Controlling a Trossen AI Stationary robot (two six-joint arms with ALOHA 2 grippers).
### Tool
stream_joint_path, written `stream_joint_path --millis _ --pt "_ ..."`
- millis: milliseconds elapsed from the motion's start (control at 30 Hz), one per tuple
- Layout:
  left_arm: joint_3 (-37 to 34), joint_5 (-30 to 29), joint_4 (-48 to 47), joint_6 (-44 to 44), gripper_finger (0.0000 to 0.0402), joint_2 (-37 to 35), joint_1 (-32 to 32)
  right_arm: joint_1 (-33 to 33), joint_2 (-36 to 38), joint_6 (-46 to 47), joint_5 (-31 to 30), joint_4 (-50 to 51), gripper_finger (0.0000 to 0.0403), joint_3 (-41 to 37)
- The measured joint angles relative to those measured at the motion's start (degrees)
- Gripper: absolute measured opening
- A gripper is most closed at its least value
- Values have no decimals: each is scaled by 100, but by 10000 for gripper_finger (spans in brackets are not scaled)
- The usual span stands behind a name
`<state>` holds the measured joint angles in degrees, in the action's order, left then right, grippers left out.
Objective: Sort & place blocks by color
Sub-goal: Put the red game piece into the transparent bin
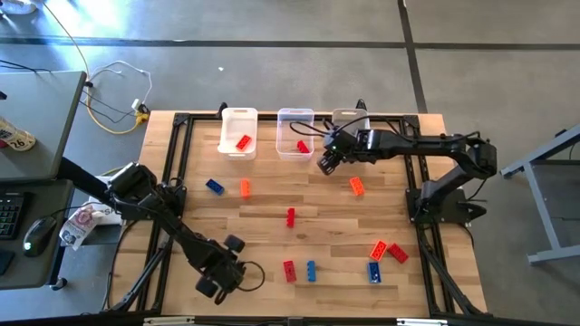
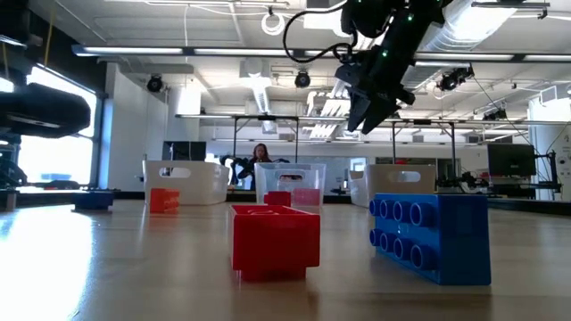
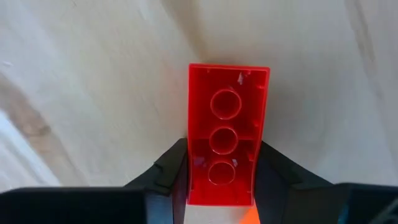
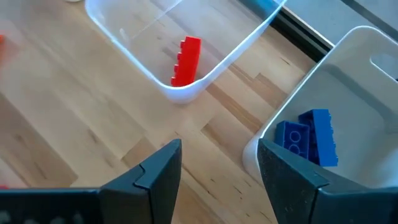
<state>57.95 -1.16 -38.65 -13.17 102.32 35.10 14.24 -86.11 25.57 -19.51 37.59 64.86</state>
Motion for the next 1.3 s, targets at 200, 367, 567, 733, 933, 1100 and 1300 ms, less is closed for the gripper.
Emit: stream_joint_path --millis 200,367,567,733,933,1100,1300 --pt "-11 -88 17 214 106 -233 -429 -80 345 -58 15 187 197 0" --pt "-9 -119 47 739 106 -295 -918 -116 687 -58 65 450 197 0" --pt "-9 -155 145 1356 106 -295 -1630 -118 988 -28 151 1072 197 0" --pt "-9 -322 326 1886 106 -295 -2216 -137 1074 9 191 1739 197 0" --pt "-6 -379 687 2447 110 -295 -2904 -357 1080 6 359 2156 197 0" --pt "73 -377 789 2848 109 -295 -3389 -575 1080 149 354 2378 197 0" --pt "374 -451 932 3352 110 -297 -3838 -856 1080 437 357 2883 197 0"
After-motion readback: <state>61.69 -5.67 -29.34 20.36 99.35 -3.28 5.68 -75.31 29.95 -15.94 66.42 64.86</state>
